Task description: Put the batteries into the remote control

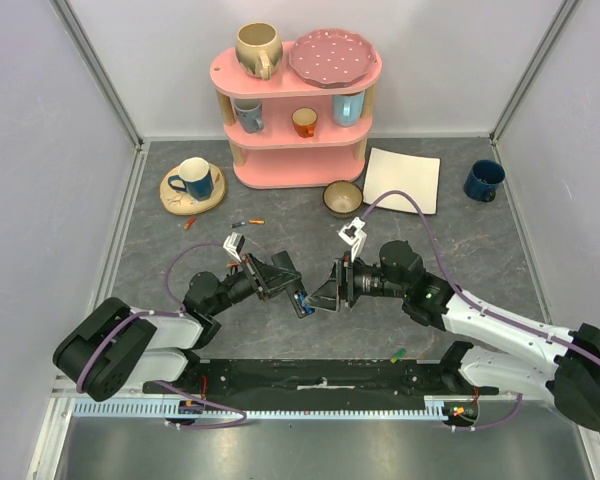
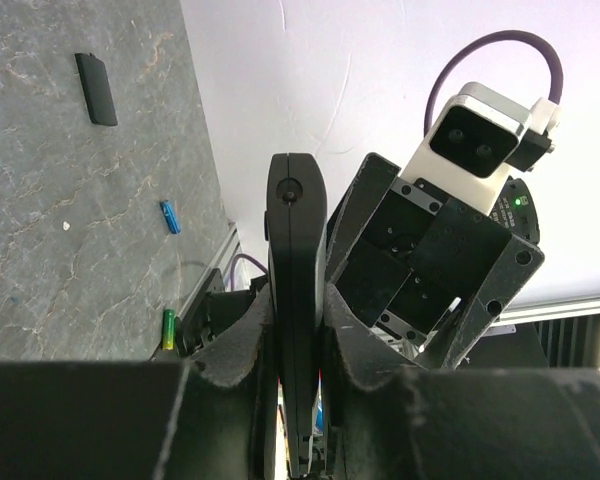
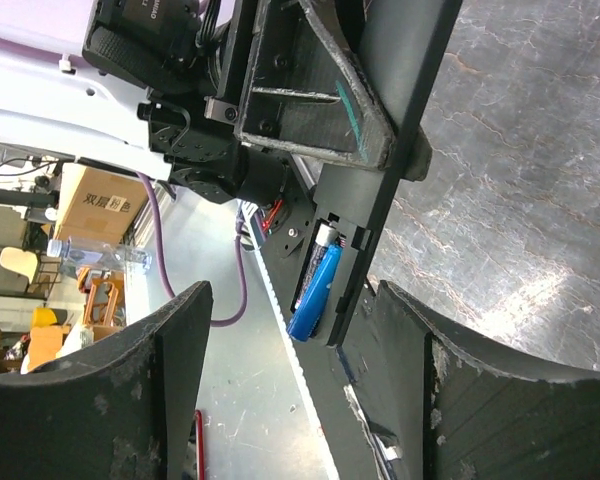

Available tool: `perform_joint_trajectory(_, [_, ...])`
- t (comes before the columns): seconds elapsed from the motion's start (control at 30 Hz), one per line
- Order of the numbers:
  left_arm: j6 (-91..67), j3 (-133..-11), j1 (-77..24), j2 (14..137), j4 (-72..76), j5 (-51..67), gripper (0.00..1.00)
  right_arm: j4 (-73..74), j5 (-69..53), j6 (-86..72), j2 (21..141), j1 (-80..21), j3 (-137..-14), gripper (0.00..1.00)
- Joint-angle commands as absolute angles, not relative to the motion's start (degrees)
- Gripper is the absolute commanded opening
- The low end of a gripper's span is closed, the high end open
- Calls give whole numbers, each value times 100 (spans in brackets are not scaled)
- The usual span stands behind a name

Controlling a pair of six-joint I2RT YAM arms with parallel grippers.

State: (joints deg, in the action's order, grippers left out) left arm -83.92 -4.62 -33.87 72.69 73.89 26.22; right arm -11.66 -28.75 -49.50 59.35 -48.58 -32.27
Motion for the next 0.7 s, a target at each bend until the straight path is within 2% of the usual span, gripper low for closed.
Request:
perform_joint_trajectory(0.0, [-8657, -686, -3393, 7348, 8411, 2804, 2, -1521, -3164, -4896, 6038, -4843, -3208, 73])
perform_joint_trajectory(0.67, [-8684, -650, -3393, 7233, 8508, 2909, 2, -2284, -3243, -5220, 6310, -4843, -2813, 64])
